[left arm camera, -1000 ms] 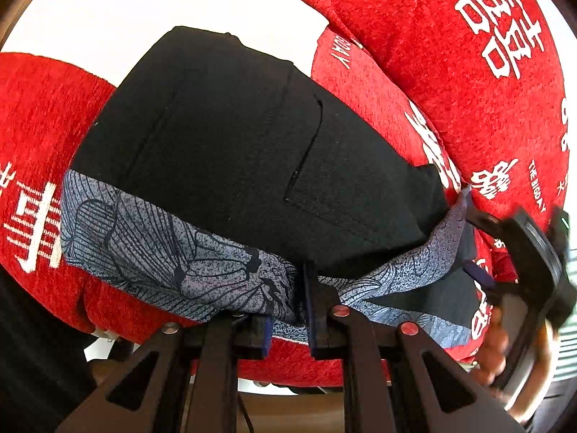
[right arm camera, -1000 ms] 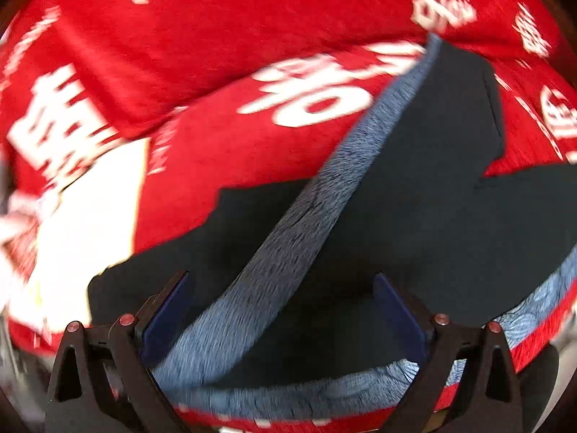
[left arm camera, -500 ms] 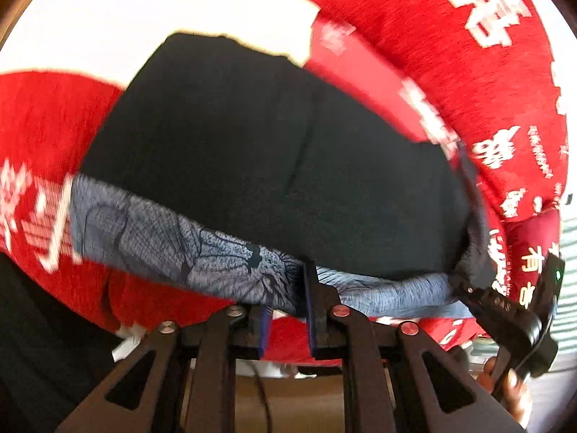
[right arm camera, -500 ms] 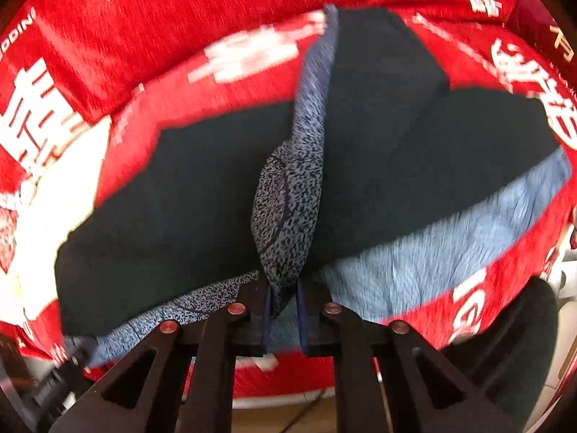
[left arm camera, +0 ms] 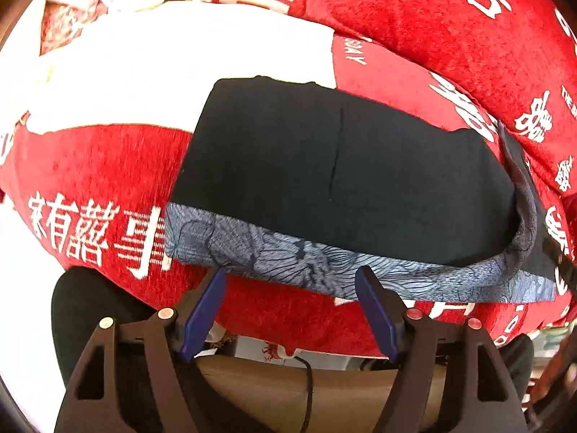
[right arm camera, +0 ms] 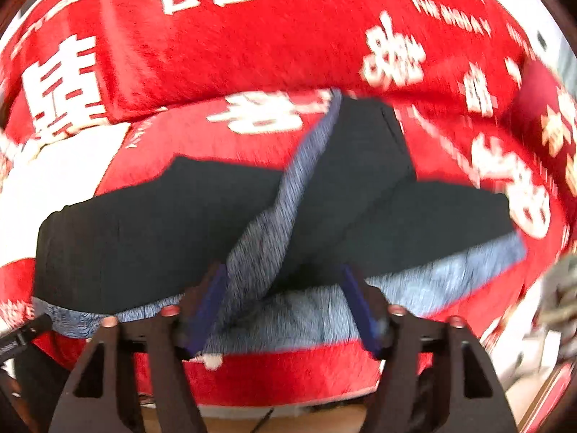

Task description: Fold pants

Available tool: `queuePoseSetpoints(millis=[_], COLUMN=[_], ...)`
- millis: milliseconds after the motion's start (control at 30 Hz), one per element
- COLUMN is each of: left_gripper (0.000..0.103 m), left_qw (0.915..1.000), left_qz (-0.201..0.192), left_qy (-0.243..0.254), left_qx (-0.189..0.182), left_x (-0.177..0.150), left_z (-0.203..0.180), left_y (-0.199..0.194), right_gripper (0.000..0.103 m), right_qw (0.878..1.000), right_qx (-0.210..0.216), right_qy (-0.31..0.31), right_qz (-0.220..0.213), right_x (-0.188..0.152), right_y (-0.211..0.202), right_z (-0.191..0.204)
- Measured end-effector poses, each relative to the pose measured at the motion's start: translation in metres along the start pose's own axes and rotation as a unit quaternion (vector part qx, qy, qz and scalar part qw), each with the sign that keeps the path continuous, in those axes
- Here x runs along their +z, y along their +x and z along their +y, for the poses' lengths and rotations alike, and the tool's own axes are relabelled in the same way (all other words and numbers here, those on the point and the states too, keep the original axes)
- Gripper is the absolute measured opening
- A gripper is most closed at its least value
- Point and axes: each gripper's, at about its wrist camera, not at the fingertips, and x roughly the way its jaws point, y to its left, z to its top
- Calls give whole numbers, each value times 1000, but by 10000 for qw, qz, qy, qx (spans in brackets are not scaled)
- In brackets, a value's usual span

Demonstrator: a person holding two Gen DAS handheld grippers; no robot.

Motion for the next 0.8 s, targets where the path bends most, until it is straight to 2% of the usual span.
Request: queuePoseSetpoints(millis=[133,233,300,367,433,500,567,633,733,800], left_gripper=[75,75,75,75,75,75,80,80,80,80], left_qw=[9990,9983,9979,9975,9974,9972,9970,9964,9942,9928], left_qz=[-198,-245,-223,-74,102,218,142,92,-258,-279], left_qy=[358,458,532,604,597,581,588,744,997,1127], left_qx=[186,257,285,352,400,424,478,388,296,289], left_x=[3,11,16,21,21,24,26,29,33,38], left_z=[-24,-40,-51,-58,-55,-60,-66,-77,-96,-106], left_y=[-6,-4,2,16,28,41,39,33,21,23], right_gripper=[79,79,79,79,79,82,83,83,84,84], right_qw=[9964,9923,9907,9892,9898,9942,9938,9943,9966,9977], right_qx=[235,96,-80,-513,-592,-97,151,198,43,29], right_qy=[-817,-1218,-1275,-1182,-889,-343,-120,-76,-200,-344], right_qz=[-61,224,464,700,948,1018,1097,1044,794,589], right_x=[25,30,27,14,-3,-18,-25,-25,-18,-10], right_y=[10,36,53,65,69,65,60,49,29,18], right_z=[31,48,43,22,-7,-39,-52,-56,-48,-35])
